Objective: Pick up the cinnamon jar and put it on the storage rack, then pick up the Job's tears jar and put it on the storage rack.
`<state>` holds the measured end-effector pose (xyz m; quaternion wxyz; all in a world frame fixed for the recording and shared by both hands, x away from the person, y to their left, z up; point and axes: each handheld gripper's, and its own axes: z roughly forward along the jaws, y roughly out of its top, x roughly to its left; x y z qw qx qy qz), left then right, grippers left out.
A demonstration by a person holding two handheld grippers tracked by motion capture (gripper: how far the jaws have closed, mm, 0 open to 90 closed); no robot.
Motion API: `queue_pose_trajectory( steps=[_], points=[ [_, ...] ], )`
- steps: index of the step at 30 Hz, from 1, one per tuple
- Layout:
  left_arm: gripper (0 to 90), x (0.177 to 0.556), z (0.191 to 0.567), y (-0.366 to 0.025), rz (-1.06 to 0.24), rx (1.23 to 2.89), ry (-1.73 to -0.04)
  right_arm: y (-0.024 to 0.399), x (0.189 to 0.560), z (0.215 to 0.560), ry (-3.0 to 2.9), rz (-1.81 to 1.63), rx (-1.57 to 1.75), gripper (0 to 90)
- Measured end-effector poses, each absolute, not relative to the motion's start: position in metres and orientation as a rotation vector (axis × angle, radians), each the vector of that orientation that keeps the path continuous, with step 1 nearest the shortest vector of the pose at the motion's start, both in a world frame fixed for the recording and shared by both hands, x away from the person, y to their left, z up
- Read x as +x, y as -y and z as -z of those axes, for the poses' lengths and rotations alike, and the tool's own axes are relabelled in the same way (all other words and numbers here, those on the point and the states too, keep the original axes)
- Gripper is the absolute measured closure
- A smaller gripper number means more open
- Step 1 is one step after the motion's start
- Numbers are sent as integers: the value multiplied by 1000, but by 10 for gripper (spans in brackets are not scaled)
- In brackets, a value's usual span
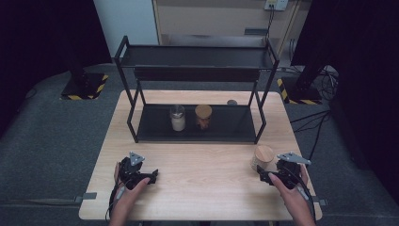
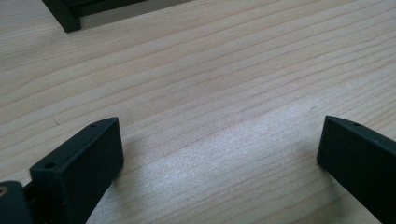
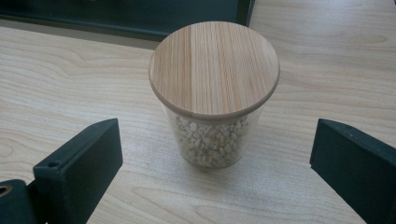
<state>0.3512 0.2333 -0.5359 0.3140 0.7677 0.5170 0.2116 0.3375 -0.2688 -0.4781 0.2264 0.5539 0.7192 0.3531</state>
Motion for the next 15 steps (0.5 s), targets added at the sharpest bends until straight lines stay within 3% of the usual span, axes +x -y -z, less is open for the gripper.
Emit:
queue_pose_trajectory(
  steps=[15],
  points=[
    [0,351,536,-233,-559,2023,-1365,266,339,488,-1998,-961,1542,26]
  ],
)
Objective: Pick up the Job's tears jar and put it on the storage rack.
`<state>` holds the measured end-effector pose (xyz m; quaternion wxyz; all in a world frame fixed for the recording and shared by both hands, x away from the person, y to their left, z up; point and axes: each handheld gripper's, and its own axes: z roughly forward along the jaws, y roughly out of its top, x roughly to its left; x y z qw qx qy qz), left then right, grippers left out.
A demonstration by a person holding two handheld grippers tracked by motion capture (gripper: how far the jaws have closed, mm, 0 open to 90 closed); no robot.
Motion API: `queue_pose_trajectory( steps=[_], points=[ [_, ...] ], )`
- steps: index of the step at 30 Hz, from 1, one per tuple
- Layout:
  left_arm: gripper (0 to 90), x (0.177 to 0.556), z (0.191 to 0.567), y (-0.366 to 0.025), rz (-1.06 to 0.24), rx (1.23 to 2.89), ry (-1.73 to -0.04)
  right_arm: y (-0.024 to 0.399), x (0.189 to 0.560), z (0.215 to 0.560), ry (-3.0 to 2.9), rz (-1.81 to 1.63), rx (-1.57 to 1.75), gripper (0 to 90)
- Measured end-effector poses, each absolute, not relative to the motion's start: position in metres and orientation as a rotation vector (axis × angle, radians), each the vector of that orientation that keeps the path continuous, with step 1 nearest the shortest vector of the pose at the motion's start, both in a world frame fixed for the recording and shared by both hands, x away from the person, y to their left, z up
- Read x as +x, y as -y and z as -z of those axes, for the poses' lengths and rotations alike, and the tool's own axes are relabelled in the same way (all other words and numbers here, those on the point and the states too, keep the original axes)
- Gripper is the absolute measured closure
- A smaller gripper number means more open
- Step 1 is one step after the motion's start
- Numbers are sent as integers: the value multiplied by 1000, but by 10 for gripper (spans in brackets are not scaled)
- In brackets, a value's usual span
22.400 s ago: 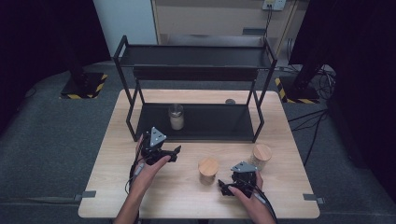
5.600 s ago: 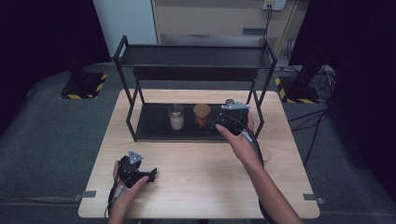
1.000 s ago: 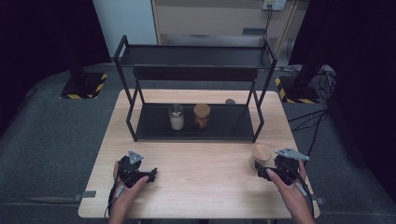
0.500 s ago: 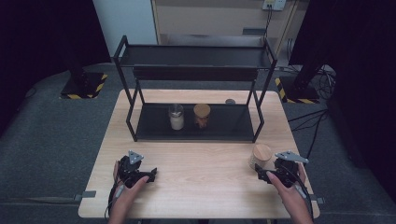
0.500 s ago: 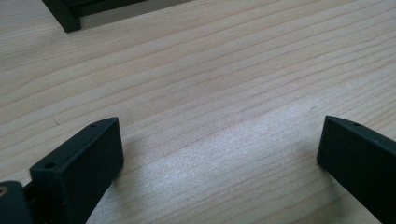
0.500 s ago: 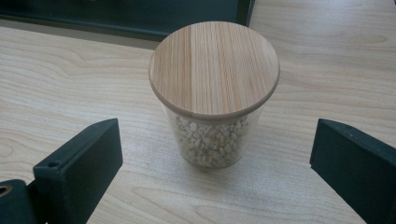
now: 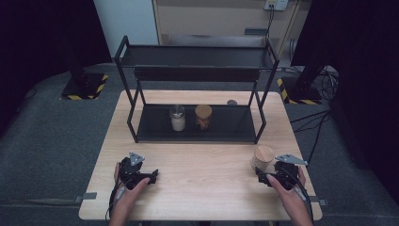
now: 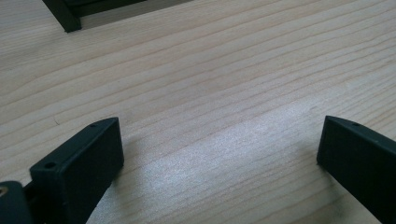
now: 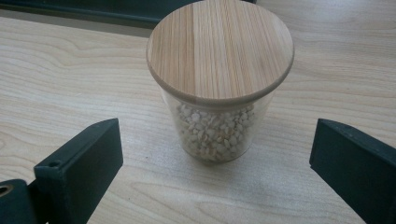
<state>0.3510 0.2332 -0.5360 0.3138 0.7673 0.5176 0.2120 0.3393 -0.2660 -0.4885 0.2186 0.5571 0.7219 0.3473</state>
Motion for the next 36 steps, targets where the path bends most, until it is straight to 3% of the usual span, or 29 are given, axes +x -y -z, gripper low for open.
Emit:
queue_pose_trajectory(
  steps=[26,36],
  points=[
    [0,351,536,-233,-559,2023,-1364,255,377,489,-2011,-936,1517,50],
    [0,351,536,-233,-559,2023,-1365,252,381,495,-2010,-887,1514,168]
  ],
)
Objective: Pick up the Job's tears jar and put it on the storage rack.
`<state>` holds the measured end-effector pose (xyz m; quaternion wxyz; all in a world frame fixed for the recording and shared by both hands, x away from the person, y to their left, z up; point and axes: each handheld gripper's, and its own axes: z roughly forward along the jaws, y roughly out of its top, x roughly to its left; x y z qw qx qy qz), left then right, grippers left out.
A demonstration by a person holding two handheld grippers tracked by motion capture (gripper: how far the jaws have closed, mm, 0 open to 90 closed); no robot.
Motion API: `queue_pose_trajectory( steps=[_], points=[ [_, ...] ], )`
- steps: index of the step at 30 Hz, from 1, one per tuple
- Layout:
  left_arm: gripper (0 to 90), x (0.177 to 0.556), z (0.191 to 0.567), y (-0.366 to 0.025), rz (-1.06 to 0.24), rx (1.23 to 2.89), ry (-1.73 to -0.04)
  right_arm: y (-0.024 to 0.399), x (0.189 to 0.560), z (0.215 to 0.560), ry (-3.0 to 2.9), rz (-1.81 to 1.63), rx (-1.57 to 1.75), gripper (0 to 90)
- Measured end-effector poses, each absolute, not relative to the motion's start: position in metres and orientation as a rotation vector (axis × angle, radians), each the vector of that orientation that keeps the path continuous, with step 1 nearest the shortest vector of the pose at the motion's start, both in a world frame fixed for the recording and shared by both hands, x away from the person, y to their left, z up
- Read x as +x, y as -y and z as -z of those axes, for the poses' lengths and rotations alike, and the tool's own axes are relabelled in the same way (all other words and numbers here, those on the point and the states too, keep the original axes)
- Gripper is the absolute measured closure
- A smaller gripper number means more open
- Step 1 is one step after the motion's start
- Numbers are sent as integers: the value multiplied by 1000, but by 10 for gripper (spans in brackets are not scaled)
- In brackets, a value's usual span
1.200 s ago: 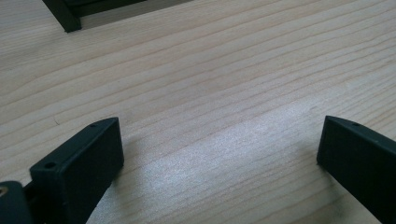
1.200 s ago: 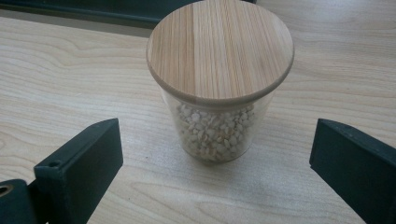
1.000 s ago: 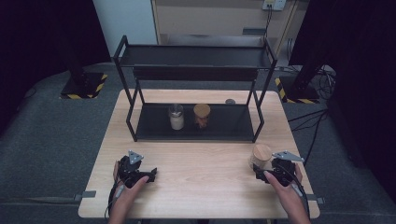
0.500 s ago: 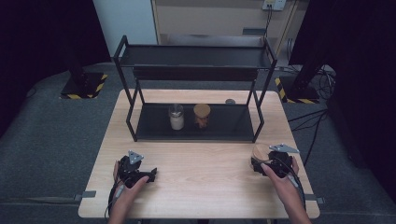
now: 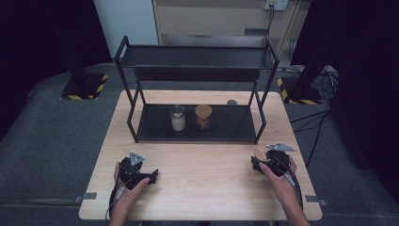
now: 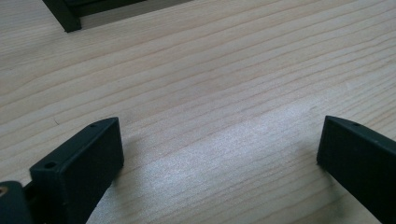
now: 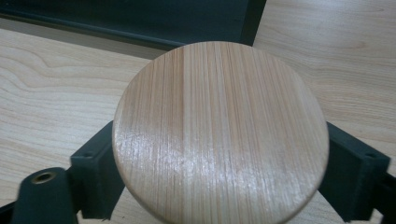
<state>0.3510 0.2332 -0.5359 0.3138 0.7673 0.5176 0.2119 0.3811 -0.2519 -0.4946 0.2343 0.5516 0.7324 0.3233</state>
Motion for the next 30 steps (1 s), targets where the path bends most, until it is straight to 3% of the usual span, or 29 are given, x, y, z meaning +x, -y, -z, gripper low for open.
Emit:
queue_pose_trajectory(
  steps=[4,30],
  points=[
    [0,351,536,-233,-558,2023,-1365,251,381,495,-2018,-896,1509,252],
    [0,351,536,-233,-558,2022,-1365,230,379,457,-1992,-907,1424,256]
  ],
)
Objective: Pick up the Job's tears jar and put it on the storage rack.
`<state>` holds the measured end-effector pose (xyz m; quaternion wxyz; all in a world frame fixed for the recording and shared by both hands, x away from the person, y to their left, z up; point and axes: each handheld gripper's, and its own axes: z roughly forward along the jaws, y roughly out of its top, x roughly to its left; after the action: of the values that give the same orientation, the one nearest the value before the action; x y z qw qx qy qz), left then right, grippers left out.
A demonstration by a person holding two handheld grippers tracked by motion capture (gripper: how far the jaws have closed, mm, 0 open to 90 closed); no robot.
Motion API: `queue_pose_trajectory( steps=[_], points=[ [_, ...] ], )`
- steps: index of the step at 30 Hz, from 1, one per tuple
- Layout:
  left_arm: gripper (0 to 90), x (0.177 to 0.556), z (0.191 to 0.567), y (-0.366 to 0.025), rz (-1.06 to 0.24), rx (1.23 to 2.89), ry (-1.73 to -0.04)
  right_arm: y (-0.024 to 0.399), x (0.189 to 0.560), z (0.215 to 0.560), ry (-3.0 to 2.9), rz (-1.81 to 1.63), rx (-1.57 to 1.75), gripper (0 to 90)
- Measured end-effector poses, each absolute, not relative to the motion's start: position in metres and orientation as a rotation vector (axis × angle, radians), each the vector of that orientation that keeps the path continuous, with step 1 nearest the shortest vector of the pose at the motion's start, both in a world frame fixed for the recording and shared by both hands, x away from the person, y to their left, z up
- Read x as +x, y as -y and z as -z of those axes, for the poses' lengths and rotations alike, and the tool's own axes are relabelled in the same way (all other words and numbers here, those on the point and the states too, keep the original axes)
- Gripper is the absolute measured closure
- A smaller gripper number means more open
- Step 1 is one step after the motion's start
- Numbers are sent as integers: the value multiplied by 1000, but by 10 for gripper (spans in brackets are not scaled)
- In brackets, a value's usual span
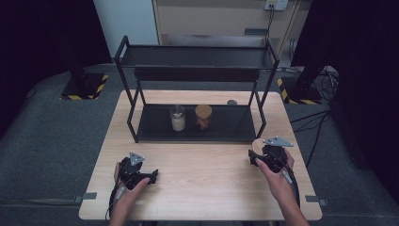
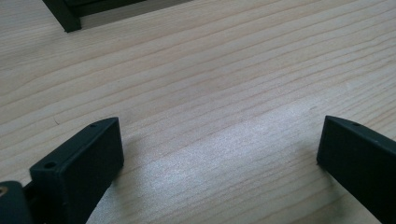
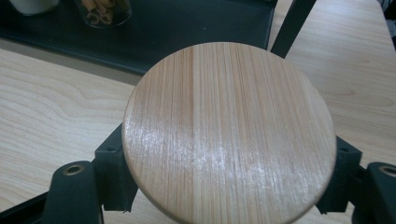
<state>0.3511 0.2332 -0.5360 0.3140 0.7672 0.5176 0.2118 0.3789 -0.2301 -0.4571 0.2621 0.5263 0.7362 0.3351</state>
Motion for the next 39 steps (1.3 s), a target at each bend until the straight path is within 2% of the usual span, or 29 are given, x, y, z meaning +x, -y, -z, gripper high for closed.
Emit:
queue_pose_trajectory(
  steps=[11,39],
  points=[
    [0,351,536,-233,-558,2022,-1365,211,378,446,-2021,-928,1379,256],
    [0,351,536,-233,-558,2023,-1365,167,386,443,-2089,-955,1317,256]
  ],
)
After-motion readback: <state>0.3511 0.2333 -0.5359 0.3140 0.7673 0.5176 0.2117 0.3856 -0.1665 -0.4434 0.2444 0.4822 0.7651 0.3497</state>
